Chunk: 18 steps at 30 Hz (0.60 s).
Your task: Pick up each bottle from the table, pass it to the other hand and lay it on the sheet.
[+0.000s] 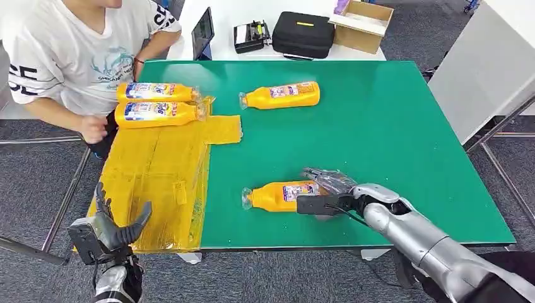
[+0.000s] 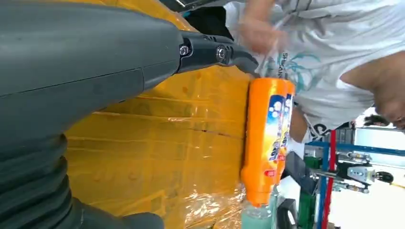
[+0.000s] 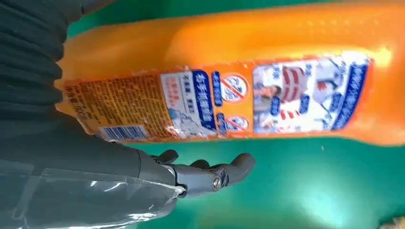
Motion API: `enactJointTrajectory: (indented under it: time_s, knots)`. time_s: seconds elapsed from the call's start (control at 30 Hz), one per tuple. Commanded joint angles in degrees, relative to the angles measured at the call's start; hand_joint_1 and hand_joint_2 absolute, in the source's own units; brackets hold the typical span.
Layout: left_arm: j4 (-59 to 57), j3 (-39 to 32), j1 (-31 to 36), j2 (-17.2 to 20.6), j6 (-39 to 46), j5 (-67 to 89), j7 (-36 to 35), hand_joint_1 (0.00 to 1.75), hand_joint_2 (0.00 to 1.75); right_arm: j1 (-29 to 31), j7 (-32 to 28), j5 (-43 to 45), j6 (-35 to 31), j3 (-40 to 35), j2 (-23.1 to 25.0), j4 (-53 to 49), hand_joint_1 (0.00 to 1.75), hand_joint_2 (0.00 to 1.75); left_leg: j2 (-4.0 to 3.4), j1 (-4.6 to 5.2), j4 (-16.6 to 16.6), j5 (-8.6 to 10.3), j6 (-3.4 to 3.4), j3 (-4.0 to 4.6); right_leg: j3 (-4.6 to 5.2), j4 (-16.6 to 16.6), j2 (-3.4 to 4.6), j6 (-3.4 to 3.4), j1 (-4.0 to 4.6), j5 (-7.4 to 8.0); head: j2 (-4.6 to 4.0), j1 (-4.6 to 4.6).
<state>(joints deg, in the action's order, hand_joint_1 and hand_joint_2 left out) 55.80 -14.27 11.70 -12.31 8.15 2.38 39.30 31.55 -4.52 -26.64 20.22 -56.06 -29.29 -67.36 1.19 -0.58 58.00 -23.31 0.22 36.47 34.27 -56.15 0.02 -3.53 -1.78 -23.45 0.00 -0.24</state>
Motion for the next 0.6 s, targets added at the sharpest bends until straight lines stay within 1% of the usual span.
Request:
enactJointTrajectory:
  time_s: [0.03, 0.1, 0.17, 0.2, 0.23, 0.27, 0.33, 0.47, 0.5, 0.53, 0.57, 0.6]
  knots:
    - [-5.20, 0.44, 2.76, -0.16, -0.87, -0.76, -0.19, 0.00, 1.75, 4.24, 0.77, 0.50, 0.96, -8.73, -1.25, 1.55, 0.00, 1.75, -0.10, -0.02, 0.01, -0.09, 0.01, -0.20, -0.20, 0.03, 0.01, 0.18, 0.05, -0.07, 0.00, 0.00]
    - [-6.13, 0.62, 2.97, -0.22, -0.86, -0.81, -0.14, 0.00, 1.75, 4.49, 0.89, 0.42, 0.76, -9.69, -0.53, 2.92, 0.00, 1.75, -0.17, -0.05, -0.01, -0.13, 0.00, -0.29, -0.29, 0.07, 0.07, 0.22, 0.09, -0.07, 0.00, 0.02]
    - [-6.95, 0.73, 3.02, -0.45, -0.87, -0.93, -0.10, 0.00, 1.75, 4.51, 1.20, 0.32, 0.57, -10.46, 0.40, 4.35, 0.00, 1.75, -0.09, -0.01, -0.02, -0.06, 0.00, -0.15, -0.14, 0.04, 0.02, 0.13, 0.03, -0.04, 0.00, 0.00]
    - [-7.58, 0.95, 3.19, -0.48, -1.18, -0.96, -0.09, 0.00, 1.75, 4.81, 1.69, -0.09, 0.49, -11.28, 1.19, 5.93, 0.00, 1.75, -0.22, -0.08, 0.02, -0.21, 0.00, -0.44, -0.44, 0.07, 0.07, 0.33, 0.14, -0.14, 0.00, 0.00]
    - [-7.59, 0.96, 3.18, -0.55, -1.15, -0.97, -0.06, 0.00, 1.75, 4.68, 1.68, -0.09, 0.48, -11.36, 1.26, 5.97, 0.00, 1.75, -0.12, -0.02, -0.03, -0.08, -0.01, -0.23, -0.22, 0.06, 0.03, 0.19, 0.06, -0.05, 0.00, 0.00]
    - [-7.59, 0.96, 3.18, -0.55, -1.15, -0.97, -0.06, 0.00, 1.75, 4.68, 1.68, -0.09, 0.48, -11.36, 1.26, 5.97, 0.00, 1.75, -0.16, -0.06, -0.02, -0.13, -0.01, -0.34, -0.34, 0.08, 0.03, 0.27, 0.11, -0.08, 0.00, 0.00]
    - [-8.17, 1.18, 3.38, -0.71, -1.49, -1.30, 0.00, 0.00, 1.75, 4.85, 1.97, -0.68, -0.16, -12.31, 2.02, 8.01, 0.00, 1.75, -0.09, -0.03, -0.04, -0.05, 0.00, -0.20, -0.20, 0.08, 0.02, 0.15, 0.06, -0.03, 0.00, 0.00]
    - [-8.55, 1.26, 3.51, -0.86, -1.63, -1.60, -0.05, 0.00, 1.75, 4.66, 2.08, -1.17, -0.53, -13.01, 2.81, 9.28, 0.00, 1.75, -0.09, -0.05, -0.05, -0.05, 0.00, -0.24, -0.24, 0.10, 0.00, 0.17, 0.08, -0.03, 0.00, 0.02]
    - [-8.62, 1.26, 3.57, -0.90, -1.64, -1.68, -0.04, 0.00, 1.75, 4.38, 2.18, -1.35, -0.83, -13.09, 3.34, 9.86, 0.03, 1.75, -0.13, -0.09, -0.04, -0.09, 0.00, -0.33, -0.34, 0.13, 0.02, 0.23, 0.14, -0.04, 0.00, 0.00]
    - [-8.62, 1.27, 3.60, -0.92, -1.63, -1.68, -0.04, 0.00, 1.75, 4.23, 2.23, -1.36, -0.94, -13.12, 3.52, 9.90, 0.03, 1.75, -0.09, -0.06, -0.04, -0.05, 0.00, -0.25, -0.24, 0.10, 0.01, 0.17, 0.09, -0.02, 0.00, 0.00]
    - [-8.62, 1.27, 3.60, -0.92, -1.63, -1.68, -0.04, 0.00, 1.75, 4.23, 2.23, -1.36, -0.94, -13.12, 3.52, 9.90, 0.24, 1.75, -0.14, -0.08, -0.04, -0.09, 0.00, -0.32, -0.32, 0.11, 0.03, 0.23, 0.12, -0.04, 0.00, 0.00]
    - [-8.76, 1.30, 3.65, -0.86, -1.54, -1.69, -0.07, 0.00, 1.75, 4.42, 2.26, -2.05, -1.44, -13.43, 4.21, 11.16, 0.91, 1.75, -0.09, -0.08, -0.04, -0.06, -0.01, -0.25, -0.26, 0.11, 0.01, 0.17, 0.11, -0.03, 0.00, 0.00]
